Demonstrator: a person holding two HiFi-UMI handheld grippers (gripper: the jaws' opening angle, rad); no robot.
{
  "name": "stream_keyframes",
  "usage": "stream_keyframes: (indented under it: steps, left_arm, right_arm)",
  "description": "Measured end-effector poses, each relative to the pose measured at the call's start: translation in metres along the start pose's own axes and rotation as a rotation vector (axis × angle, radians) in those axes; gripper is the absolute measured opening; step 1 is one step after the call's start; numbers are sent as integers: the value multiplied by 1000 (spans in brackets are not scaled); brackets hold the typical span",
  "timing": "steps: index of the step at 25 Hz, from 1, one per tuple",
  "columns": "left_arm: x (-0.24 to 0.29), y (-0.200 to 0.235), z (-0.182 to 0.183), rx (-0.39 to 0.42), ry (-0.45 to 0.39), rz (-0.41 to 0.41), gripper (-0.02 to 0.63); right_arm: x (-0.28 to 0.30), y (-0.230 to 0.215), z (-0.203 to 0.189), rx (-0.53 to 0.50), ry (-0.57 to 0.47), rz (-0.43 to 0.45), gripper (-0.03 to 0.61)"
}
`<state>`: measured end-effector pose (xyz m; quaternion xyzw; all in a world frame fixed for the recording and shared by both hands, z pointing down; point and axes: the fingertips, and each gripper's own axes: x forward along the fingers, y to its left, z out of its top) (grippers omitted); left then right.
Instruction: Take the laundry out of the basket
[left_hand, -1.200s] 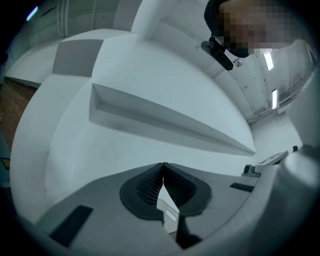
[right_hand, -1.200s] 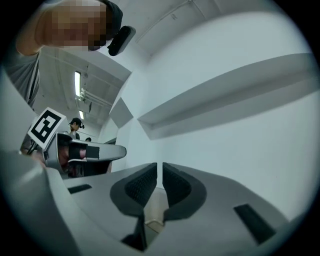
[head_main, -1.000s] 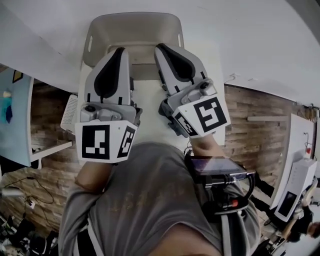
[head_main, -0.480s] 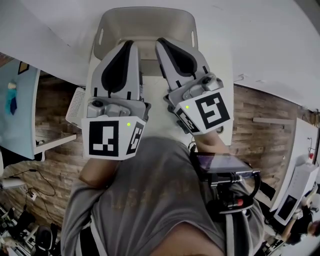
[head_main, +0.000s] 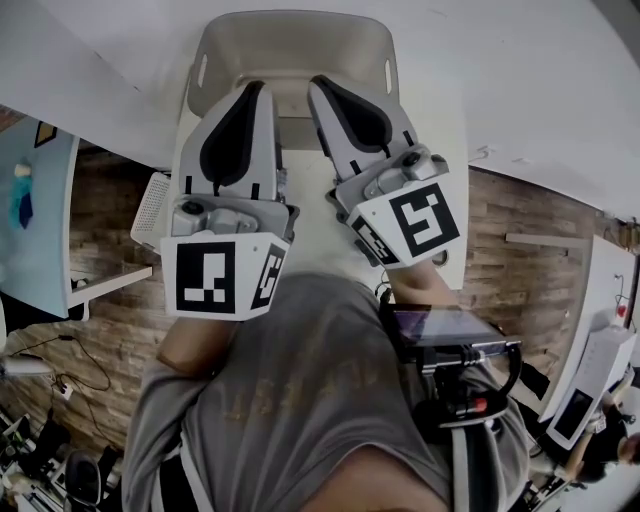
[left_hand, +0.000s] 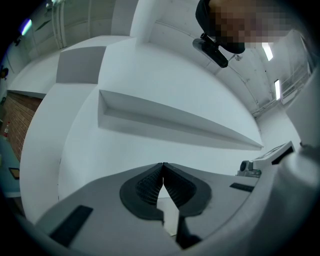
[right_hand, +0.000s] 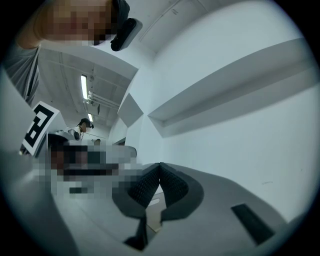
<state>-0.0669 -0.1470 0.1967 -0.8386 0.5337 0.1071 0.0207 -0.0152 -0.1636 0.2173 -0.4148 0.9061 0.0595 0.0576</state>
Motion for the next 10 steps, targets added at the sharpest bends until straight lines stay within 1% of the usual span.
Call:
stream_keyframes:
  steps: [10]
  left_arm:
    - [-1,4,0,2,2,13,9]
  right_arm:
    - [4,1,-2,1,8,15,8]
